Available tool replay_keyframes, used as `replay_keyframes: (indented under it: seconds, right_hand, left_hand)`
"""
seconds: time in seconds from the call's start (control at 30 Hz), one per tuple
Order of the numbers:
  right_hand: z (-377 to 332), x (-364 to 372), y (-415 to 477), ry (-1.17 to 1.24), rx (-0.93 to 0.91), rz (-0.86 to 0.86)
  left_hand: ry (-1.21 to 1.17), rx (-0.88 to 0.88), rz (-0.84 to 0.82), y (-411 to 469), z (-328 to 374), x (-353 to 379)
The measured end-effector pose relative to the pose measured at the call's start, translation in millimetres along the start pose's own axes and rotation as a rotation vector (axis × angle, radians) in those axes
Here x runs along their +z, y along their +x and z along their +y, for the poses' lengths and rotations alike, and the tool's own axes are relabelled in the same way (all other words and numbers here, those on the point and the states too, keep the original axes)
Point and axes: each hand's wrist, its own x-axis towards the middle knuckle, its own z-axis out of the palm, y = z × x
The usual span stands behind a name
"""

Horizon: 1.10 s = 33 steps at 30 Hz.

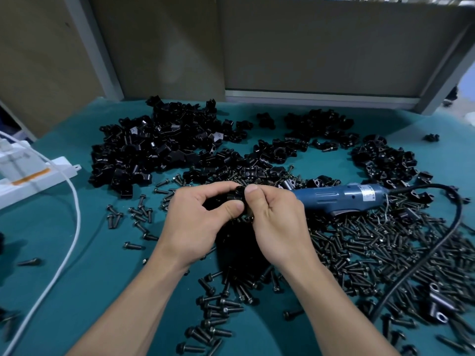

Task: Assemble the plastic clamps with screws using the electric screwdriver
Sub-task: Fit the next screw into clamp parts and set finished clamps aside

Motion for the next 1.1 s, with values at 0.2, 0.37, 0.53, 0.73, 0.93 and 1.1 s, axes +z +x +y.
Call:
replay_keyframes:
  seconds: [0.2,0.37,0.53,0.73,0.93,1.1]
  right_hand:
    - [1.9,-7.4,-0.1,0.058,0.041,-0.042]
    - [-7.5,-14.1,0.4,-0.090,0.122,0.057]
    - [5.0,-70.7,5.3,0.073,0.484,0.371]
    - [19.1,-105.8,-3.8,0.284,0.844,0.410]
    - [2.3,-95.5,23.3,0.142,0.984,0.372]
    - [-8.1,-81.3,48.0,0.063,0.895,0.243]
  left_hand:
    - [0.046,0.025,-0.014,-3.8,2.4,3.1]
    - [0.062,0.012,0.006,-3.0,1.3,5.6]
    - [0.004,-0.091,0.188,2.3,-4.7,-6.1]
    - [-0.146,-0.198,0.305,12.6,-7.0,-15.5]
    - [-0.149,-0.212,0.273,10.9,-8.6,-14.8]
    - [-0.164,-0.226,0.241,11.8,-11.8,-14.7]
